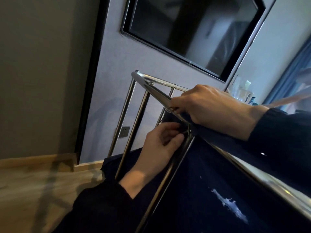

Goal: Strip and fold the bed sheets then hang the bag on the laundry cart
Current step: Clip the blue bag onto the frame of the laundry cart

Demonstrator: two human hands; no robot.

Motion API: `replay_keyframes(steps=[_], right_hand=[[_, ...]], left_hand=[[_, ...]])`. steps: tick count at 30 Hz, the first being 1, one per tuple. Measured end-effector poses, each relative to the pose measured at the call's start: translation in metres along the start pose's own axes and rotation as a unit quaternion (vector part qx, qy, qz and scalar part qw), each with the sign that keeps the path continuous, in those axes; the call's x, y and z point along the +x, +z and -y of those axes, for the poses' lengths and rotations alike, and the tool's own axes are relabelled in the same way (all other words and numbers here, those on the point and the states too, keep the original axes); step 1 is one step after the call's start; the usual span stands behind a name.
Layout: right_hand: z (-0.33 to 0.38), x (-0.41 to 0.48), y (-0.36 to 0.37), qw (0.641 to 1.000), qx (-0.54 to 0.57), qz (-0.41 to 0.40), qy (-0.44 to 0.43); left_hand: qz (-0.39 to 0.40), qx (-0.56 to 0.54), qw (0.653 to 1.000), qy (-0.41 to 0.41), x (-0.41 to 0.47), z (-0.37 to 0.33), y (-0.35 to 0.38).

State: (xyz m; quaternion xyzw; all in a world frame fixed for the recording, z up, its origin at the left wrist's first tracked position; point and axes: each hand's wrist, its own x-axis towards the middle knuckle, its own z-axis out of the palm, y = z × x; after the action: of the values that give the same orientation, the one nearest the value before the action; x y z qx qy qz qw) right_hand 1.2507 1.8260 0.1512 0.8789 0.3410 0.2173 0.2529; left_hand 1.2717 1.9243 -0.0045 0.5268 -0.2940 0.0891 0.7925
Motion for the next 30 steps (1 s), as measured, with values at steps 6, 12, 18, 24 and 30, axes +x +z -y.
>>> replay_keyframes(steps=[6,12,18,24,30], right_hand=[[-0.005,-0.003,0.004,0.997,0.019,-0.073,0.002],[-0.010,-0.004,0.010,0.979,0.050,-0.190,0.052],[-0.019,0.000,-0.025,0.950,0.076,-0.303,0.030],[-0.016,0.001,-0.021,0.990,0.011,-0.092,-0.109],[-0.009,0.003,-0.014,0.987,-0.002,0.019,-0.158]], left_hand=[[-0.034,0.052,0.998,0.006,-0.009,0.010,0.010],[-0.096,0.054,0.994,0.004,-0.013,0.011,0.023],[-0.073,0.044,0.996,0.007,-0.014,0.005,0.020],[-0.069,0.067,0.995,0.034,-0.007,0.004,0.017],[-0.084,0.079,0.992,0.052,-0.002,0.006,0.018]])
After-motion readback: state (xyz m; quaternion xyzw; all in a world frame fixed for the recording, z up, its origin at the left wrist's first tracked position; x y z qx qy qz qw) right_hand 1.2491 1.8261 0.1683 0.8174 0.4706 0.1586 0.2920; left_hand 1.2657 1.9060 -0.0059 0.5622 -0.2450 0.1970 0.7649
